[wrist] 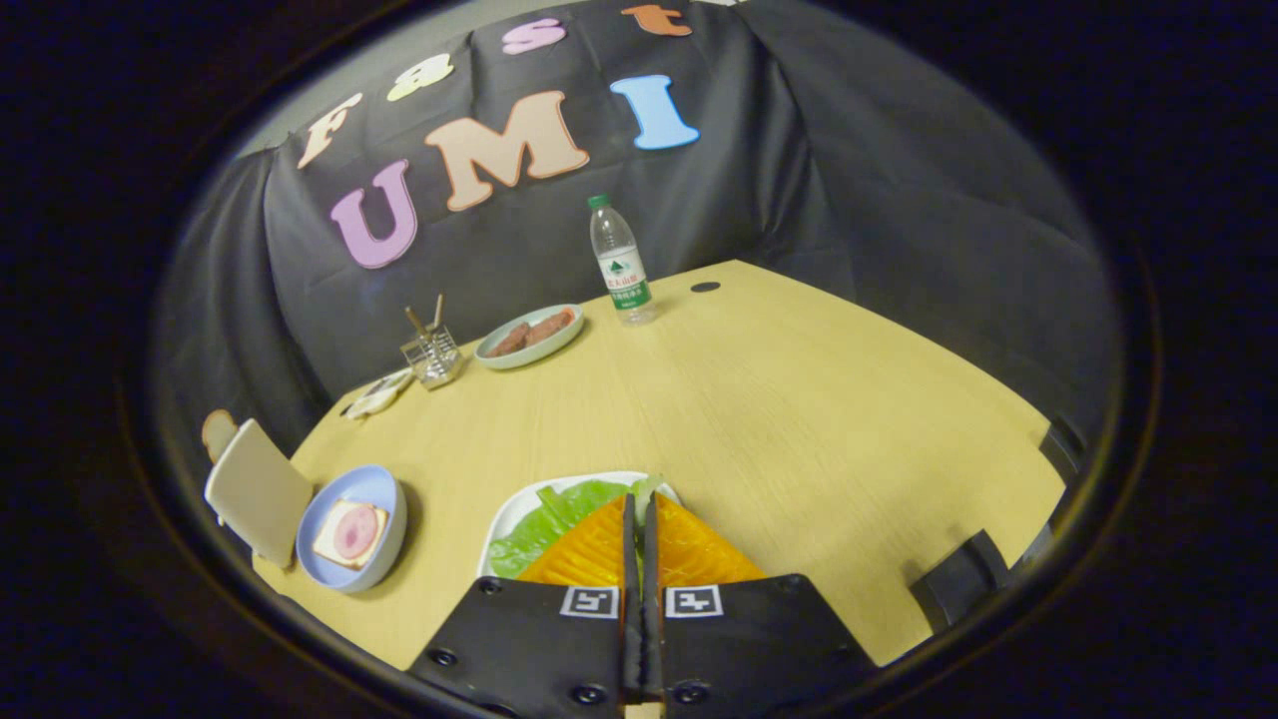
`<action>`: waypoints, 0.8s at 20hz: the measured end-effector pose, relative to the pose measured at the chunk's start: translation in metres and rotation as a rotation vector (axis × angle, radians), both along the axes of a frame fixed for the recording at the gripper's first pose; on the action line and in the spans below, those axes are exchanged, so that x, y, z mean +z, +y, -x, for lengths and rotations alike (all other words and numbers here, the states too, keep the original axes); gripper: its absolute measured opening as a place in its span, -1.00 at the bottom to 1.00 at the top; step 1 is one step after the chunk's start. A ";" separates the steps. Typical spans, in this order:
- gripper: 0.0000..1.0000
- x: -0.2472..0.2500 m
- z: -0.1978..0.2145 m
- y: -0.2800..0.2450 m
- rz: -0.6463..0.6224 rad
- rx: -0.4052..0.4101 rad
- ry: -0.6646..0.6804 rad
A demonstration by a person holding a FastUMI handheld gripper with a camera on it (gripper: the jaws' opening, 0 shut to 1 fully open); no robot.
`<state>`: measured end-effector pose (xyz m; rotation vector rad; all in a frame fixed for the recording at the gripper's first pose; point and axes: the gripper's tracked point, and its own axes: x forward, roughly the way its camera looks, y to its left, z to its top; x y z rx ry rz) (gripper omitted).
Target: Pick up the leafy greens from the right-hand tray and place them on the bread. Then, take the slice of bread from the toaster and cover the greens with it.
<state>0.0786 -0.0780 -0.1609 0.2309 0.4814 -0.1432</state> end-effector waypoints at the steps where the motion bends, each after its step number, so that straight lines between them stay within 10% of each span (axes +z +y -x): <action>1: -0.93 0.003 0.000 0.004 -0.004 0.005 -0.008; 16: -0.94 0.080 0.026 0.094 -0.077 0.171 -0.152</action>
